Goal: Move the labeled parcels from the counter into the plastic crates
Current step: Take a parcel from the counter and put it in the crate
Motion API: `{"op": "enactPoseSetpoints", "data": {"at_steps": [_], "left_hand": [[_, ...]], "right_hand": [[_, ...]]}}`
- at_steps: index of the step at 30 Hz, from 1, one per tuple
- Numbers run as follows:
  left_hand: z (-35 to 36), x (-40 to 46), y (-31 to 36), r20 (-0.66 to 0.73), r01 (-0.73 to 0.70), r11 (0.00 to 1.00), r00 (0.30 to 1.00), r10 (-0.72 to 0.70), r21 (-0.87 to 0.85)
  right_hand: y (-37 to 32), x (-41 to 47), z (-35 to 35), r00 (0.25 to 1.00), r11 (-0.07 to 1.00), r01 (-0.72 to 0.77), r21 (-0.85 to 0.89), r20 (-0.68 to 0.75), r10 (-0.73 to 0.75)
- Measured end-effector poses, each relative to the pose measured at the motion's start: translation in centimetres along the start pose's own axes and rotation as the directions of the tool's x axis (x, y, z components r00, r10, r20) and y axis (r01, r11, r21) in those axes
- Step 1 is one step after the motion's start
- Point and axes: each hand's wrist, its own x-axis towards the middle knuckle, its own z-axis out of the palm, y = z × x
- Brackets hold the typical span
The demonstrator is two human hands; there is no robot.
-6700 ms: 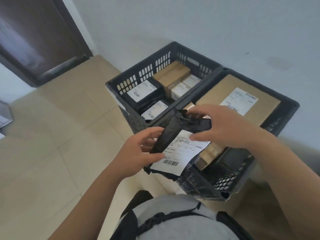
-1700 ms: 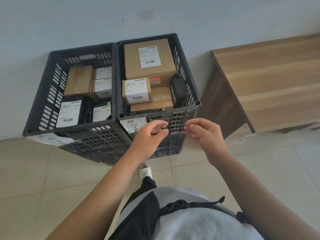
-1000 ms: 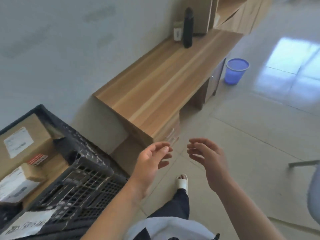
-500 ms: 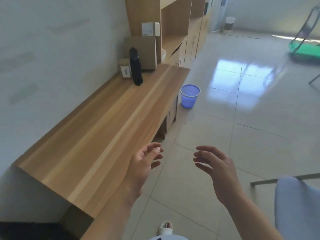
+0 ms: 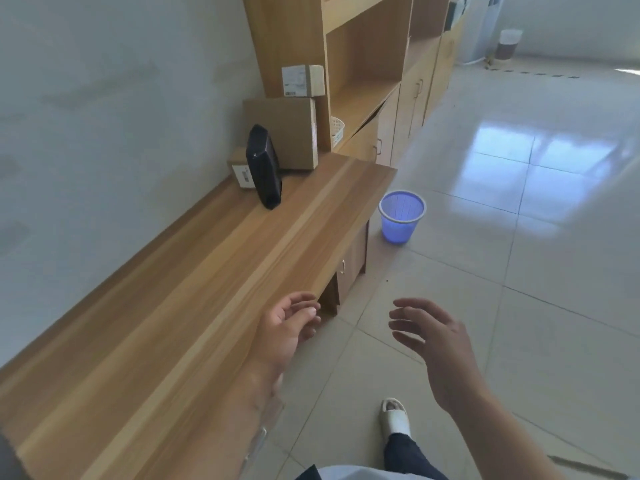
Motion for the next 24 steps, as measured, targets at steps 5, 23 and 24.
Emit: {"op": "enactPoseSetpoints", "data": {"at_steps": [5,23,24], "left_hand": [[3.5,5.5,2.9,-0.093,-0.012,0.995,0.995,0.021,0.097],[-2.9,39.4,14.9,-0.366,0.160,0.863,0.930,0.031,0.478],[-3.5,41.4,16.0,-0.369,0.151,0.854,0.928,0.051,0.499]], "right_hand": [[-4.4,8.3,-0.6,0.990,0.999,-0.041,-0.022,0.133,0.043],[-11.8,26.8,4.3,0.980,0.978,-0.066,-0.196,0.172,0.101],[-12.4,27.7,4.8,0.979,0.975,-0.062,-0.214,0.174,0.101]]}}
